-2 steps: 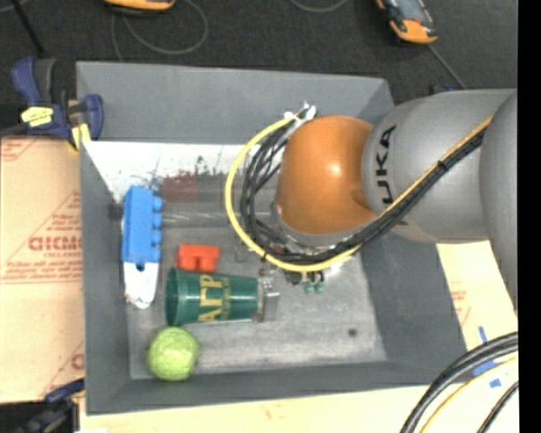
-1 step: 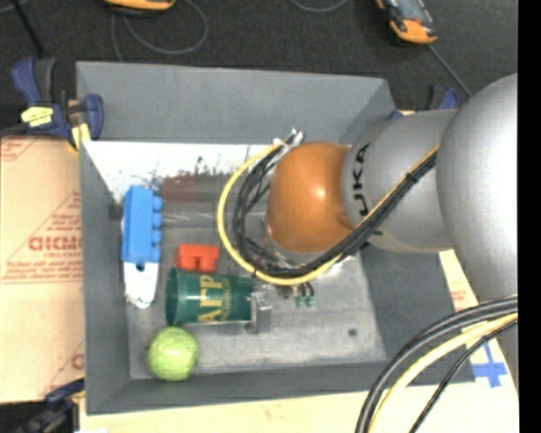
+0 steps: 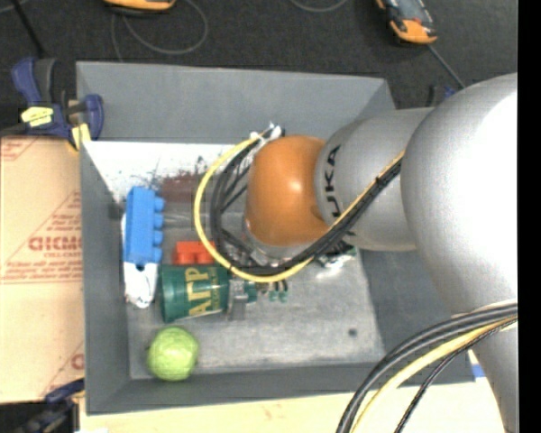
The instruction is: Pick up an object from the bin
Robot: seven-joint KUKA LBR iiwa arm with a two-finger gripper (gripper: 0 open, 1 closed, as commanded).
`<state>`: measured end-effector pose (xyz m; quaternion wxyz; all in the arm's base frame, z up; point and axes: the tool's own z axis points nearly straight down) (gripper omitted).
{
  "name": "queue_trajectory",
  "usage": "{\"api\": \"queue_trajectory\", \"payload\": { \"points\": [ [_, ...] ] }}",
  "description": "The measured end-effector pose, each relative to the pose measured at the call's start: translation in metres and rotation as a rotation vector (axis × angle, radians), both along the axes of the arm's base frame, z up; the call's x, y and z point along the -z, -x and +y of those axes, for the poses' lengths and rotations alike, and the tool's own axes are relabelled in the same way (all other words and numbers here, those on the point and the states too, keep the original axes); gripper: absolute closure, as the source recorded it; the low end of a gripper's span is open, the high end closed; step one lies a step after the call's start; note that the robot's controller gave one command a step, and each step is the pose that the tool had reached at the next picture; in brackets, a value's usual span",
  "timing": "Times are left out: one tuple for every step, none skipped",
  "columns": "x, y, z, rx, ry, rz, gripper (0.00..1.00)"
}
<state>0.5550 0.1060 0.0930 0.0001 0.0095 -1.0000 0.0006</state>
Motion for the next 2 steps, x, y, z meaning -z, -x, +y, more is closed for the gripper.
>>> {"api": "queue_trajectory", "payload": {
  "points": [
    [0.0, 0.0, 0.0, 0.001, 0.0, 0.0, 1.0],
    [-0.124, -0.009, -0.008, -0.035, 0.0, -0.003, 1.0]
  ]
}}
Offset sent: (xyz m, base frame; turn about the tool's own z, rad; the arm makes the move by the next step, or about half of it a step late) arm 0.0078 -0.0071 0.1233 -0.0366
